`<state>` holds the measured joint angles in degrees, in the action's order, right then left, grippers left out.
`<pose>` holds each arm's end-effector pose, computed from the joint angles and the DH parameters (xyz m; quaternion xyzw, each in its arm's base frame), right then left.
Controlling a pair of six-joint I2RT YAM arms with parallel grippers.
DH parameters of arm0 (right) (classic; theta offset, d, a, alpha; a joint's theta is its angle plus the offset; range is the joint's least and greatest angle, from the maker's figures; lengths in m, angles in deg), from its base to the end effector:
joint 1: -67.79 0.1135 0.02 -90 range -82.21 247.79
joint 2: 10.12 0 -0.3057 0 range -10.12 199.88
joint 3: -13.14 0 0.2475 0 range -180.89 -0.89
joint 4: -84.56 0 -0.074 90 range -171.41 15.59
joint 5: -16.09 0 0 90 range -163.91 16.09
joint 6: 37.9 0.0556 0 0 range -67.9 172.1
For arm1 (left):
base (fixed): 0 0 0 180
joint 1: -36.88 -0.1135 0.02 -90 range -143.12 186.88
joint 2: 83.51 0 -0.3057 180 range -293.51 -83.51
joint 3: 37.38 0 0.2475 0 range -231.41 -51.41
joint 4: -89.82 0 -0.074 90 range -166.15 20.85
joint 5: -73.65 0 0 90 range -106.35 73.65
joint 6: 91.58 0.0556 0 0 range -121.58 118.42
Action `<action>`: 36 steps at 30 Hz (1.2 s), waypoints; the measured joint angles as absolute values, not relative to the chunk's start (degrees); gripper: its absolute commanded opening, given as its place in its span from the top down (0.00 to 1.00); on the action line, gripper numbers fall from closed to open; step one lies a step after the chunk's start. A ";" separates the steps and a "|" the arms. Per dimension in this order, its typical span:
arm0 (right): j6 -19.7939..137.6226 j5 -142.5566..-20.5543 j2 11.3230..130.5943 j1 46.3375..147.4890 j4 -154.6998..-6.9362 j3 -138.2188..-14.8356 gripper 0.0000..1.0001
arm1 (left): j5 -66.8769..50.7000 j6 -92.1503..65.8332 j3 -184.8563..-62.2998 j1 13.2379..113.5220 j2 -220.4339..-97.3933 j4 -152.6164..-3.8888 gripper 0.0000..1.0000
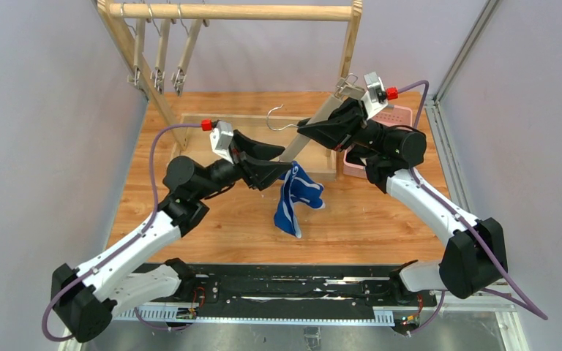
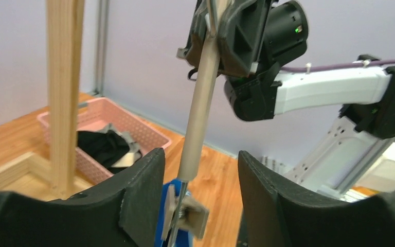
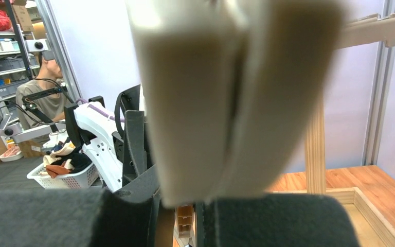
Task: Remove the underwear clipped to the hanger
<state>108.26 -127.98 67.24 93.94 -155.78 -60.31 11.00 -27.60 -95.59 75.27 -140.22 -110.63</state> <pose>0.2126 0.1546 0.4838 -0.3537 0.3611 0.6600 0.5557 0.1519 -0.1530 0.4216 0.2534 0.5194 -0.5411 0.6109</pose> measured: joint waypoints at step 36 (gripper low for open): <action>110.82 -128.52 66.61 93.94 -158.21 -60.31 0.99 | 10.63 -18.03 -90.89 75.27 -131.45 -100.42 0.53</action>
